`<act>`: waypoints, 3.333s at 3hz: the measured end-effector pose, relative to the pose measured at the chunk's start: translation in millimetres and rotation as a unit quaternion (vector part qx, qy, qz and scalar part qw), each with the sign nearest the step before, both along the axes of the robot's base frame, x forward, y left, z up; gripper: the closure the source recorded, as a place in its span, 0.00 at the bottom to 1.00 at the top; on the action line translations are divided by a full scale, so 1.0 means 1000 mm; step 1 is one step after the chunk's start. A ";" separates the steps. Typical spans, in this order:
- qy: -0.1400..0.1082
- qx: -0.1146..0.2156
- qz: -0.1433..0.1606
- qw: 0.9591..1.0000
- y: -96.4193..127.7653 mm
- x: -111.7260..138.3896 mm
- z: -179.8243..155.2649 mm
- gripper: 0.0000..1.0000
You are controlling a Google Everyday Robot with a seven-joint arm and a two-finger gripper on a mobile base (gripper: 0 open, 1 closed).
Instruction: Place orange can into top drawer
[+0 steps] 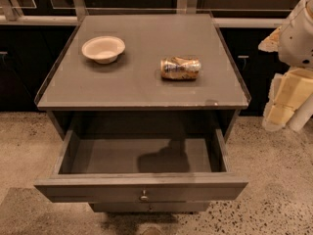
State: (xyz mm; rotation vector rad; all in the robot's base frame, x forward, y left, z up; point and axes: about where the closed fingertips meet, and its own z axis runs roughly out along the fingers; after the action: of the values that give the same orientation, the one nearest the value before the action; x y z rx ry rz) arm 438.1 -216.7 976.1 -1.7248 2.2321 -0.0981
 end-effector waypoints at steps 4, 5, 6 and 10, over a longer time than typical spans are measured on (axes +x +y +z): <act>-0.038 0.109 0.098 0.988 0.067 0.112 -0.001 0.00; -0.027 0.156 0.120 0.980 0.099 0.143 -0.022 0.00; -0.022 0.160 0.120 0.980 0.100 0.146 -0.028 0.00; -0.028 0.233 0.048 0.971 0.063 0.244 -0.093 0.00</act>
Offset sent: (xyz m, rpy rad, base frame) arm 0.0535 0.0167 -0.0006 0.0584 -0.0146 0.0990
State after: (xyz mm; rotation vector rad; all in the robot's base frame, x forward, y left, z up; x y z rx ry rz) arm 682.1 -153.3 883.4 -1.5390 1.9272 0.3652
